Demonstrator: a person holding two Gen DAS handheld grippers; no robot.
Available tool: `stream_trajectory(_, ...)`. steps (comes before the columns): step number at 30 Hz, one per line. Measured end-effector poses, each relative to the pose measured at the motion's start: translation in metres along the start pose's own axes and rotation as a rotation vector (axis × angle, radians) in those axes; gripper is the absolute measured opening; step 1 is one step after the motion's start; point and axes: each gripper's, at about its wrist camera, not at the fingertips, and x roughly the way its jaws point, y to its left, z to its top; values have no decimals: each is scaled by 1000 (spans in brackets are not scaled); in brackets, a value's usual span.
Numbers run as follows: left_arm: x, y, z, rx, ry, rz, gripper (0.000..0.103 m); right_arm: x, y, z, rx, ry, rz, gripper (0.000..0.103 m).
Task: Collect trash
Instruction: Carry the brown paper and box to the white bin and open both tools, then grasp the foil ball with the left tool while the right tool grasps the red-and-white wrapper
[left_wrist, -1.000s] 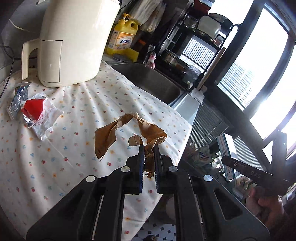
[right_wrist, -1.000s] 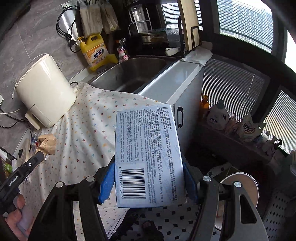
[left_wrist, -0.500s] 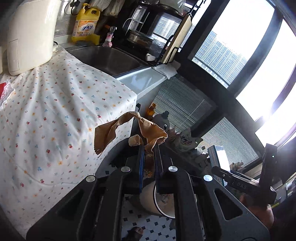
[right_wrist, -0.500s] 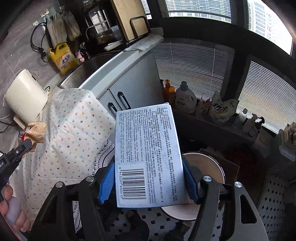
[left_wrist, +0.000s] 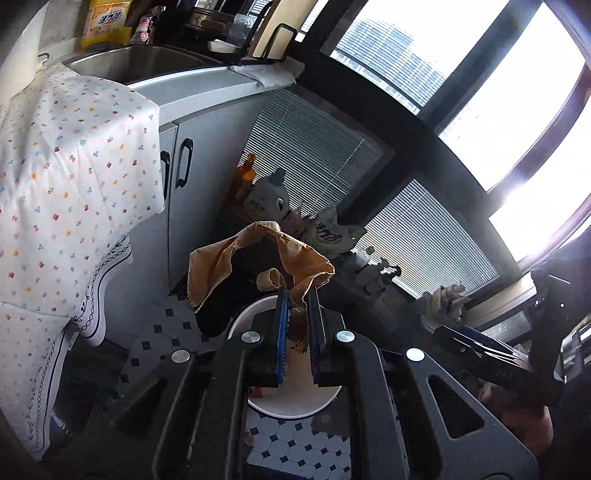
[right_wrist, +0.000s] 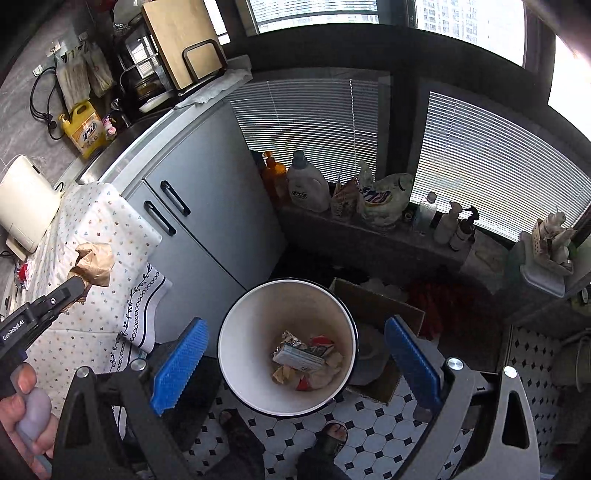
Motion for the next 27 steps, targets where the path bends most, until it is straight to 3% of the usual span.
stream_trajectory(8, 55, -35, -25, 54, 140, -71, 10, -11, -33, -10, 51, -9, -36, 95)
stream_trajectory(10, 66, -42, -29, 71, 174, -95, 17, -14, -40, -13, 64, -12, -48, 95)
stream_trajectory(12, 72, -48, -30, 79, 197, -103, 46, -16, -48, -17, 80, -12, -57, 95)
stream_trajectory(13, 73, -50, -30, 80, 197, -104, 52, -17, -51, -18, 89, -12, -62, 95)
stream_trajectory(15, 69, -52, -25, 83, 180, -114, 64, -18, -56, -21, 105, -11, -66, 95)
stream_trajectory(18, 57, -49, -15, 94, 147, -84, 73, -20, -55, -22, 118, -19, -63, 95)
stream_trajectory(27, -14, 8, 13, 33, -9, 69, 92, -17, 0, -7, 57, -39, 34, 95)
